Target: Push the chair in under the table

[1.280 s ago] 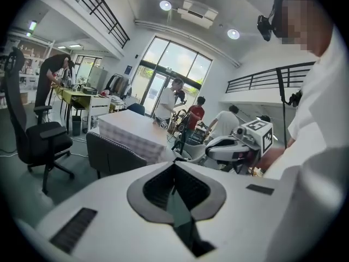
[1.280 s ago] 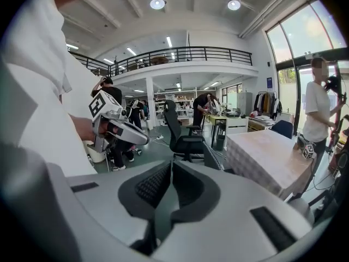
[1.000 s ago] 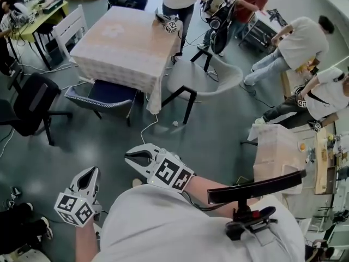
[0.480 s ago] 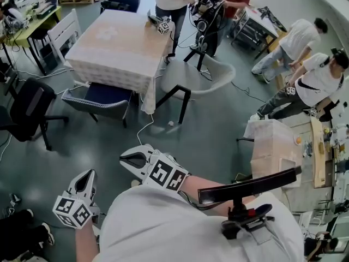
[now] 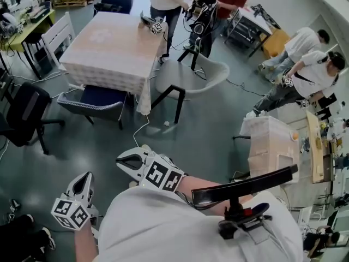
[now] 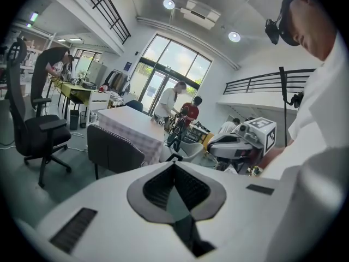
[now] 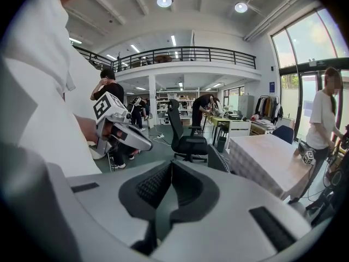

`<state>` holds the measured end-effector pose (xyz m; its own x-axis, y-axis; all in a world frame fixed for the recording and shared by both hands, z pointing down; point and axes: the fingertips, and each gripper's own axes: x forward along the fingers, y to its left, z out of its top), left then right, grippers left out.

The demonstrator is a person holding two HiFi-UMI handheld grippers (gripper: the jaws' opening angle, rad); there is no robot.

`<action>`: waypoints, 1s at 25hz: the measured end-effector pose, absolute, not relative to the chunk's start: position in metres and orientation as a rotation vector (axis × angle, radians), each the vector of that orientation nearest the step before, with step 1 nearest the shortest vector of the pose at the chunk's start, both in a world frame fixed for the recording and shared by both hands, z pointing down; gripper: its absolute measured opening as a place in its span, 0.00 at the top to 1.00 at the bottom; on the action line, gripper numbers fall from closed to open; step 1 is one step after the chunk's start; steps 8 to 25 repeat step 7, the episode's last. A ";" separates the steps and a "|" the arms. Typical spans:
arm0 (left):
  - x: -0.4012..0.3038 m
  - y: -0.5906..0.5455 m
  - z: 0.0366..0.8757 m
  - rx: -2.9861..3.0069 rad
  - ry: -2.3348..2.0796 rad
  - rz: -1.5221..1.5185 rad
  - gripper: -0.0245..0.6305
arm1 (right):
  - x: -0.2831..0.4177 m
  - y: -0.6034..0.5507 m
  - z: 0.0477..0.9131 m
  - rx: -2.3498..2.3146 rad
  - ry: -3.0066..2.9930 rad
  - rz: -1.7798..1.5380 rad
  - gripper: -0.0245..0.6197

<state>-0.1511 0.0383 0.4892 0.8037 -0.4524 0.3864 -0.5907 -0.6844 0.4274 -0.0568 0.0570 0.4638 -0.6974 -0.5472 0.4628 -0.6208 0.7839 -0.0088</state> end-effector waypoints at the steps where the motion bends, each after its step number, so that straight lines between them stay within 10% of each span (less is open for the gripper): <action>1: -0.150 0.038 0.490 2.444 -0.770 0.339 0.94 | -0.056 0.057 0.464 0.880 -2.532 0.227 0.94; 25: -0.144 0.035 0.498 2.428 -0.780 0.336 0.94 | -0.048 0.057 0.471 0.881 -2.530 0.219 0.94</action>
